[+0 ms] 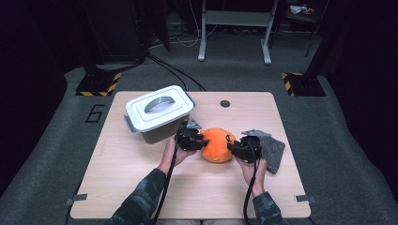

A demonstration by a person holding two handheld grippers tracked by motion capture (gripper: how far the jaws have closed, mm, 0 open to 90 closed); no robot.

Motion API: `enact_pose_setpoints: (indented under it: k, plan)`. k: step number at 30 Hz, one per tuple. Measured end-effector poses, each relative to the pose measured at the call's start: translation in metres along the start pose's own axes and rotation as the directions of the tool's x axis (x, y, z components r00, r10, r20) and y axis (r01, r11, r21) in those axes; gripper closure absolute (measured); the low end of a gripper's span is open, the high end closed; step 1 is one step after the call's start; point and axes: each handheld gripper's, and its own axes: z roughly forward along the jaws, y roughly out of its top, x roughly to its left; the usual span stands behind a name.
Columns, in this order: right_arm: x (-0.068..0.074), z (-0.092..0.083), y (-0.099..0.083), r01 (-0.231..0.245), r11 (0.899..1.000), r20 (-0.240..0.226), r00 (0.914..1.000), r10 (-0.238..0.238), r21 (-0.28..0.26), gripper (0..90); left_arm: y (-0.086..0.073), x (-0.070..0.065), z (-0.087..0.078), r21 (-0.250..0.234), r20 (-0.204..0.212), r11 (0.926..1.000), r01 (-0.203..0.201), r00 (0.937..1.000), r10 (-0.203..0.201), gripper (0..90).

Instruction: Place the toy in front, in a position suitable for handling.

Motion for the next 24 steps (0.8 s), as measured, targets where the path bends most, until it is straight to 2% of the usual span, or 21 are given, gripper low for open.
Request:
enact_pose_setpoints:
  k: [1,2,3,6,9,11,12,13,14,19,20,22,23,24]
  plan:
    - [-0.001,-0.001,0.0,0.003,1.0,-0.004,1.0,-0.003,-0.006,57.5,-0.001,0.0,-0.001,-0.011,-0.005,0.9999,0.002,1.0,-0.002,54.1]
    - [-0.001,-0.002,0.0,0.001,1.0,-0.006,1.0,-0.001,-0.004,53.8,-0.003,0.0,-0.002,-0.015,-0.004,0.9998,0.014,0.9999,-0.014,50.2]
    - [-0.002,-0.004,0.001,0.003,1.0,0.0,1.0,-0.003,-0.009,47.8,-0.003,0.0,-0.003,-0.013,-0.013,0.9999,0.004,0.9999,-0.004,47.5]
    - [-0.004,-0.008,0.002,0.003,1.0,0.003,1.0,-0.003,-0.019,39.0,-0.005,0.0,-0.006,-0.022,-0.02,0.9996,0.019,0.9996,-0.019,40.3]
    - [-0.01,-0.015,0.004,0.01,1.0,0.007,0.9999,-0.01,-0.022,32.3,-0.007,-0.004,-0.01,-0.03,-0.013,0.999,0.033,0.9994,-0.033,34.7]
    - [-0.015,-0.019,0.004,0.021,1.0,0.009,0.9997,-0.021,-0.012,28.8,-0.009,-0.006,-0.012,-0.042,-0.013,0.9988,0.027,0.9995,-0.027,30.9]
    - [-0.018,-0.021,0.004,0.022,1.0,0.013,0.9997,-0.022,-0.01,26.7,-0.009,-0.007,-0.013,-0.034,-0.024,0.9993,0.016,0.9996,-0.017,30.2]
    - [-0.021,-0.023,0.003,0.026,1.0,0.016,0.9995,-0.026,-0.007,24.1,-0.01,-0.008,-0.013,-0.044,-0.016,0.9987,0.027,0.9995,-0.027,28.1]
    - [-0.024,-0.025,0.003,0.027,1.0,0.023,0.9994,-0.027,0.002,23.2,-0.012,-0.008,-0.014,-0.042,-0.016,0.9989,0.019,0.9997,-0.02,27.3]
    - [-0.04,-0.032,-0.001,0.045,0.999,0.071,0.9964,-0.047,0.027,17.2,-0.02,-0.012,-0.016,-0.056,-0.005,0.9976,0.041,0.9991,-0.041,22.5]
    - [-0.044,-0.033,-0.002,0.044,0.998,0.069,0.9966,-0.046,0.033,16.5,-0.021,-0.013,-0.017,-0.055,-0.006,0.9975,0.044,0.999,-0.044,21.8]
    - [-0.053,-0.035,-0.005,0.05,0.998,0.1,0.9934,-0.055,0.046,15.4,-0.024,-0.013,-0.018,-0.057,-0.004,0.9973,0.045,0.999,-0.045,20.9]
    - [-0.056,-0.035,-0.006,0.046,0.997,0.11,0.9926,-0.051,0.055,15.3,-0.025,-0.015,-0.019,-0.061,-0.007,0.9964,0.059,0.9982,-0.059,20.6]
    - [-0.06,-0.035,-0.007,0.044,0.997,0.127,0.9905,-0.052,0.062,15.3,-0.026,-0.014,-0.019,-0.06,-0.004,0.9972,0.044,0.999,-0.045,20.4]
